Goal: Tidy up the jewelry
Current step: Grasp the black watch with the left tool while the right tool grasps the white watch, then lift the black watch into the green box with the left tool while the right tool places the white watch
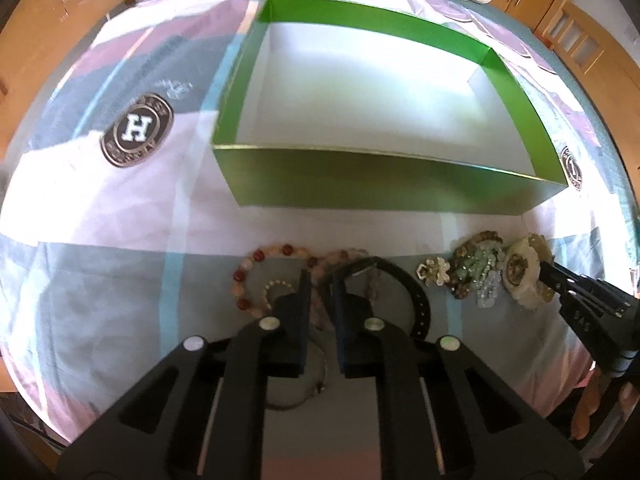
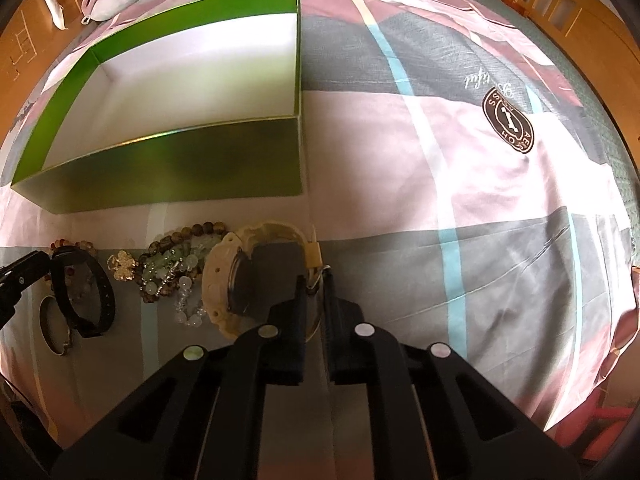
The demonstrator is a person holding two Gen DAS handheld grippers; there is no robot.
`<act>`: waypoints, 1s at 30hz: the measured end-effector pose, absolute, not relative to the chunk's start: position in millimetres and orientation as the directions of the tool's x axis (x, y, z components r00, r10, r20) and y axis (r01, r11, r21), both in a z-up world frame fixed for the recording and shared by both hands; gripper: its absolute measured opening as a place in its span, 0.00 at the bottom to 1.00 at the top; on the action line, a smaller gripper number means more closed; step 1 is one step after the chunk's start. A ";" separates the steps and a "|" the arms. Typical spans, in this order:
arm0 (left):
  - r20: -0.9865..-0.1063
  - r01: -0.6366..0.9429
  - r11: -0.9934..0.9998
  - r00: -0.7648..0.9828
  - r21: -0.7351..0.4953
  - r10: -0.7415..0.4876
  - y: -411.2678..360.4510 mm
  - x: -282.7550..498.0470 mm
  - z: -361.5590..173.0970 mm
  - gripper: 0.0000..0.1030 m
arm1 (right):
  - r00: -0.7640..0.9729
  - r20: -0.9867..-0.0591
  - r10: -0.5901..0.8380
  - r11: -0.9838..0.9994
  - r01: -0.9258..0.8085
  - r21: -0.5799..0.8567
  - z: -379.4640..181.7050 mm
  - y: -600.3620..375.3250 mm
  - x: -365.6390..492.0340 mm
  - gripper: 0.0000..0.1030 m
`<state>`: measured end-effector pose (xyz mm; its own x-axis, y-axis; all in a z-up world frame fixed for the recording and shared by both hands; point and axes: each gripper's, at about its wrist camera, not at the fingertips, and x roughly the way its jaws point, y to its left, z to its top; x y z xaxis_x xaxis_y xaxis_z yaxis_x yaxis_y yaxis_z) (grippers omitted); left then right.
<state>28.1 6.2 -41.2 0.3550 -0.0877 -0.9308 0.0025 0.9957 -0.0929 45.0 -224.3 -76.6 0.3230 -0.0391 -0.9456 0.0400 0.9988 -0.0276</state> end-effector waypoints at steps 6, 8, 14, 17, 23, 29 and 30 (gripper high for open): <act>-0.943 0.006 0.994 0.316 -0.110 -0.106 6.1 31.1 -45.4 0.18 | 0.277 -0.961 -0.016 0.999 0.046 -0.004 -84.1 -229.0 46.3 0.26; -0.945 0.011 0.995 0.312 -0.101 -0.099 3.8 31.8 -48.6 0.26 | 0.273 -0.962 -0.019 0.999 0.041 -0.008 -86.5 -226.8 46.3 0.27; -0.959 0.033 0.997 0.271 -0.073 -0.079 -4.9 35.9 -65.9 0.25 | 0.306 -0.951 -0.034 0.999 0.031 -0.026 -84.2 -222.1 44.2 0.08; -0.955 0.024 0.997 0.289 -0.069 -0.073 -3.4 38.9 -64.2 0.11 | 0.351 -0.936 0.005 1.000 0.020 0.013 -72.8 -220.4 39.8 0.07; -0.913 0.017 0.992 0.390 -0.126 -0.123 6.1 34.9 -34.9 0.03 | 0.405 -0.914 0.020 1.000 0.006 0.025 -53.9 -218.6 38.5 0.07; -0.859 0.035 0.993 0.499 -0.111 -0.114 11.8 23.3 6.3 0.02 | 0.491 -0.870 0.044 0.999 -0.028 0.035 -7.2 -208.3 35.0 0.07; -0.854 0.035 0.994 0.508 -0.105 -0.108 9.9 23.2 10.8 0.02 | 0.508 -0.861 0.037 0.999 -0.035 0.023 -1.5 -205.4 33.2 0.07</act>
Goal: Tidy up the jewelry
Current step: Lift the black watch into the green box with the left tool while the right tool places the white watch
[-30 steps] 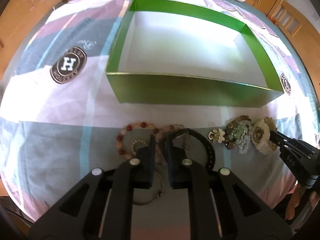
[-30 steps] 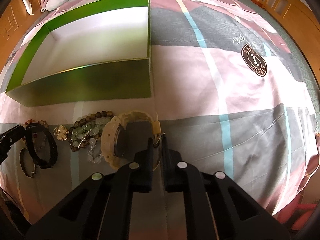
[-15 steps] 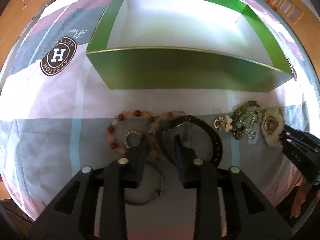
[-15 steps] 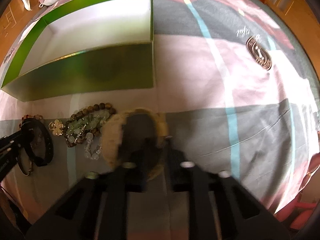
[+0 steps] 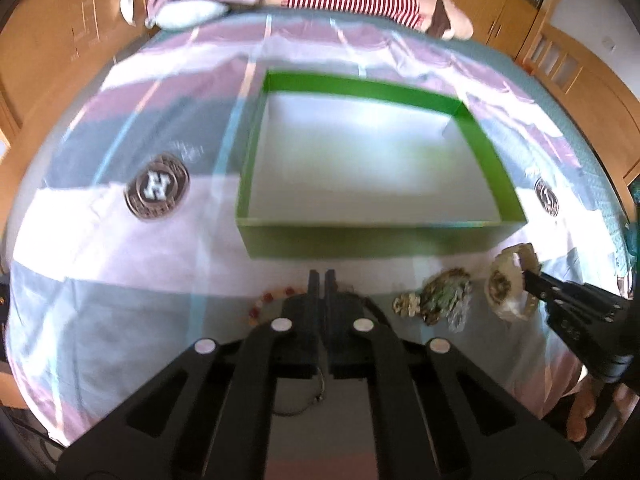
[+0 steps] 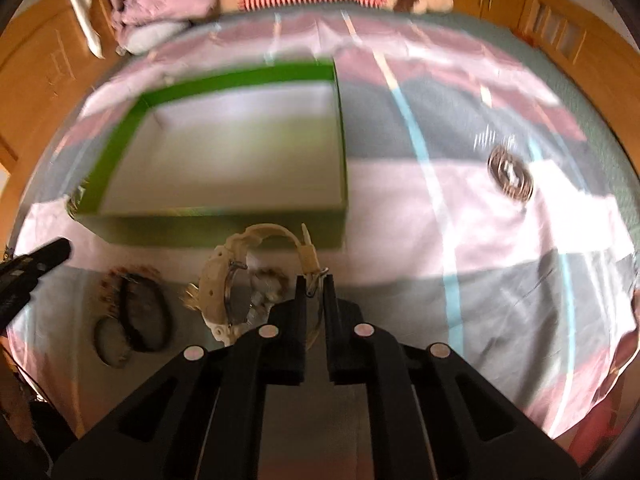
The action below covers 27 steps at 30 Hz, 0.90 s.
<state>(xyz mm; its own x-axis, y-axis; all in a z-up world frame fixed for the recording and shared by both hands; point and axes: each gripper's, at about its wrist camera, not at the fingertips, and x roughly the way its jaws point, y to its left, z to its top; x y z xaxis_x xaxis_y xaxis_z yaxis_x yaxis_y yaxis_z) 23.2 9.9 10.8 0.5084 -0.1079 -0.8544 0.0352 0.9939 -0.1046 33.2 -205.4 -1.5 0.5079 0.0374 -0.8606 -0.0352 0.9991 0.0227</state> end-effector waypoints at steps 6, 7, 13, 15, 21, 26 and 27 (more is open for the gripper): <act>-0.907 0.060 0.993 0.405 -0.104 -0.120 7.9 31.5 -11.9 0.10 | 0.441 -0.896 0.048 0.999 -0.041 0.033 -28.0 -202.7 38.6 0.07; -0.918 0.057 0.993 0.377 -0.107 -0.121 7.8 33.7 -20.7 0.17 | 0.425 -0.904 0.038 0.999 -0.037 0.024 -34.8 -203.3 39.4 0.07; -0.950 0.056 0.993 0.289 -0.107 -0.119 0.6 42.2 -54.3 0.21 | 0.343 -0.938 0.058 0.998 -0.010 0.058 -63.2 -213.9 45.4 0.07; -0.955 0.064 0.992 0.270 -0.106 -0.119 -3.2 46.1 -62.4 0.14 | 0.337 -0.940 0.053 0.998 -0.004 0.055 -65.8 -215.6 46.1 0.07; -0.954 0.036 0.991 0.267 -0.130 -0.135 3.5 49.4 -64.9 0.03 | 0.363 -0.930 0.057 0.998 -0.016 0.055 -58.1 -214.4 42.1 0.08; -0.917 0.032 0.982 0.352 -0.187 -0.186 13.2 43.9 -30.0 0.03 | 0.435 -0.896 0.091 0.996 -0.055 0.074 -24.8 -209.1 33.2 0.08; -0.910 0.034 0.981 0.368 -0.191 -0.190 14.5 42.9 -22.9 0.03 | 0.451 -0.887 0.097 0.995 -0.061 0.078 -16.7 -208.1 32.9 0.08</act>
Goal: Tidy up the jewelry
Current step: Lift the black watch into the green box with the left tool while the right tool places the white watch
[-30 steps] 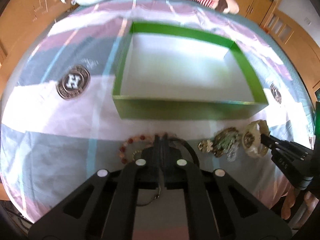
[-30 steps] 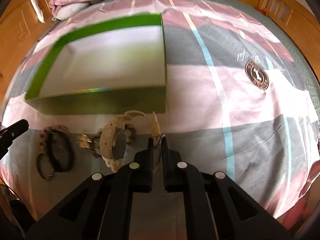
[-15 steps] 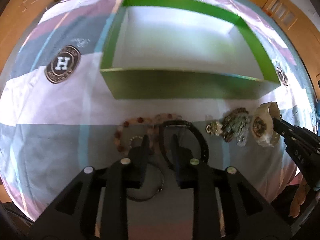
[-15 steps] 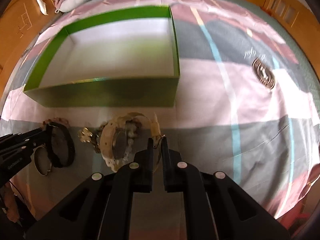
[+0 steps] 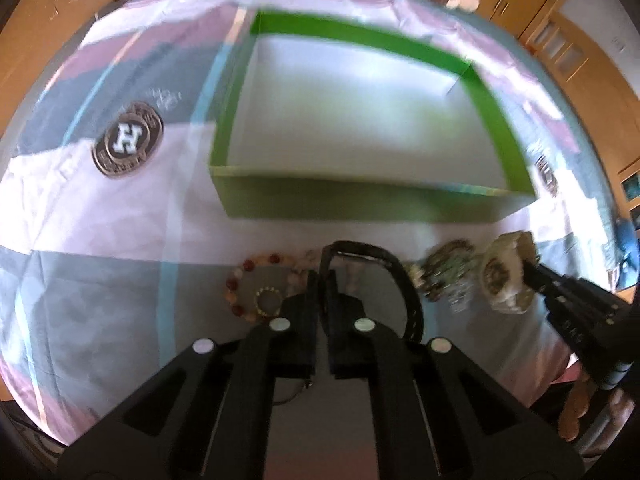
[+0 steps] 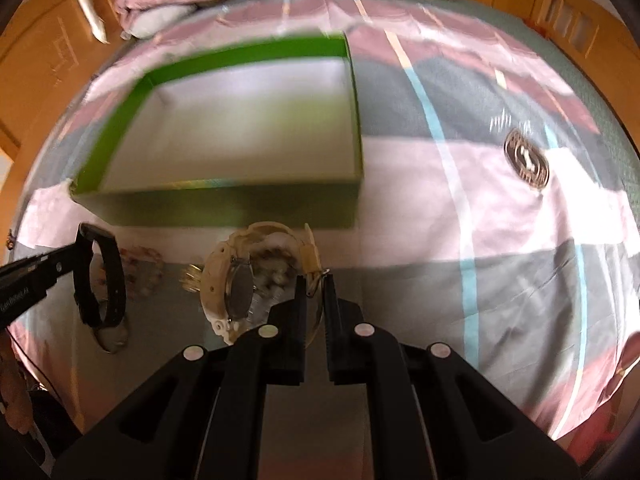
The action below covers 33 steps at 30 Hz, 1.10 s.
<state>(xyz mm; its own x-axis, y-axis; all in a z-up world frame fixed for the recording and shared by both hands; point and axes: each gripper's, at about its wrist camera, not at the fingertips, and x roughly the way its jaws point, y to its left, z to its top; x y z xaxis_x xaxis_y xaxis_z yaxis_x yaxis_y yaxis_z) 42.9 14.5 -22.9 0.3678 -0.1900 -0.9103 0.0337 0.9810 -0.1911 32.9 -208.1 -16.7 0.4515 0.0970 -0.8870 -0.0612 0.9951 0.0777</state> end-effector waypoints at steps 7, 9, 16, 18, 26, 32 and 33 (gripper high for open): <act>-0.838 0.035 0.986 0.523 -0.162 -0.156 9.7 64.1 49.1 0.03 | 0.570 -0.814 0.112 0.994 -0.081 0.080 35.9 -199.0 75.9 0.08; -0.827 0.022 0.989 0.546 -0.147 -0.136 8.5 82.1 53.1 0.03 | 0.581 -0.808 0.100 0.994 -0.087 0.061 31.7 -192.5 100.0 0.08; -0.849 -0.067 0.989 0.524 -0.130 -0.076 26.3 121.3 13.9 0.03 | 0.482 -0.868 0.119 0.992 -0.098 0.082 -24.6 -174.5 130.2 0.09; -0.859 -0.067 0.991 0.508 -0.118 -0.068 26.4 126.2 5.0 0.03 | 0.470 -0.873 0.133 0.990 -0.106 0.094 -28.6 -169.8 133.3 0.13; -0.877 -0.034 0.995 0.477 -0.090 -0.063 19.6 124.7 -5.9 0.08 | 0.515 -0.841 0.167 0.984 -0.134 0.114 -3.5 -176.6 109.5 0.44; -0.850 -0.026 0.999 0.526 -0.034 -0.015 21.4 87.9 19.3 0.33 | 0.438 -0.862 0.257 0.961 -0.214 0.177 4.3 -182.5 61.2 0.44; -0.855 -0.022 0.999 0.519 -0.024 -0.009 21.3 78.0 22.2 0.33 | 0.426 -0.868 0.254 0.958 -0.233 0.166 -0.8 -180.6 53.3 0.44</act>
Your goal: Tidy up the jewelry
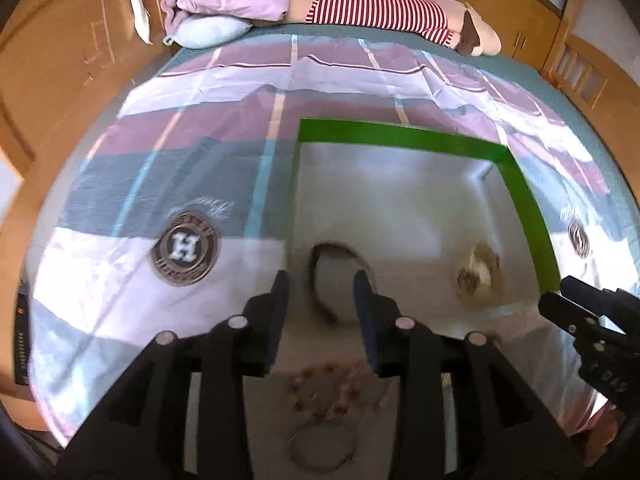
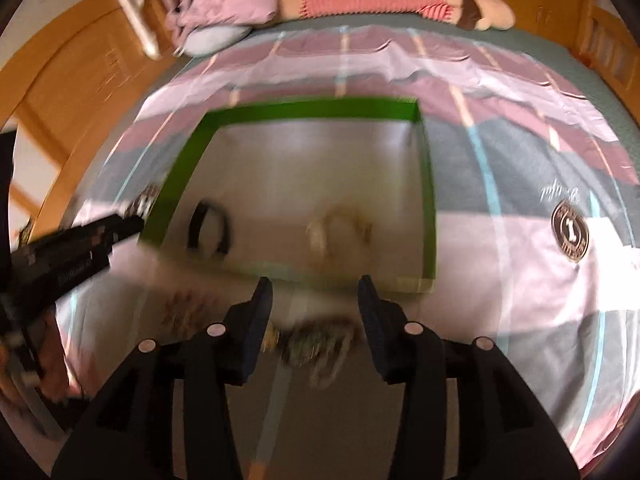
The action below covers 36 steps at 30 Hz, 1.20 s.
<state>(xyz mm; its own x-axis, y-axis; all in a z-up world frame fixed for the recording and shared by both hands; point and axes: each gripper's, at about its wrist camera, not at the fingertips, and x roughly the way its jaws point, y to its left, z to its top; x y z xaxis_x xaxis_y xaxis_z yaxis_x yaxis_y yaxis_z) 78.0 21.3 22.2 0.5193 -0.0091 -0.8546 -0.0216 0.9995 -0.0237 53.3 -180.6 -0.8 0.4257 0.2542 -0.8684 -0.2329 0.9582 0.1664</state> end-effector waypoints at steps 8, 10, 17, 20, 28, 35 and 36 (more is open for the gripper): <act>-0.906 0.048 0.998 0.418 -0.042 -0.059 5.8 49.9 -11.2 0.33 | 0.329 -0.931 0.157 0.965 -0.250 0.075 -49.9 -162.3 46.3 0.44; -0.918 0.046 0.998 0.393 -0.037 -0.052 2.6 52.4 -22.9 0.33 | 0.314 -0.937 0.155 0.967 -0.242 0.079 -57.0 -163.0 52.0 0.44; -0.935 0.035 0.998 0.349 -0.048 -0.057 4.1 54.1 -37.7 0.43 | 0.273 -0.957 0.101 0.971 -0.235 0.035 -80.6 -158.0 54.5 0.23; -0.937 0.031 0.998 0.343 -0.054 -0.061 6.5 55.0 -36.6 0.43 | 0.252 -0.957 0.143 0.973 -0.212 0.089 -79.6 -163.9 56.6 0.06; -0.955 -0.010 0.997 0.289 -0.072 -0.067 31.7 59.5 -37.8 0.43 | 0.322 -0.938 0.129 0.982 -0.172 0.077 -61.6 -181.0 62.0 0.06; -0.973 -0.041 0.998 0.228 -0.051 -0.041 38.8 64.4 -56.5 0.43 | 0.284 -0.954 0.098 0.987 -0.148 0.057 -82.1 -180.1 69.8 0.29; -0.974 -0.036 0.998 0.222 -0.041 -0.032 36.9 64.1 -59.1 0.43 | 0.286 -0.954 0.095 0.988 -0.148 0.054 -82.9 -179.6 70.1 0.29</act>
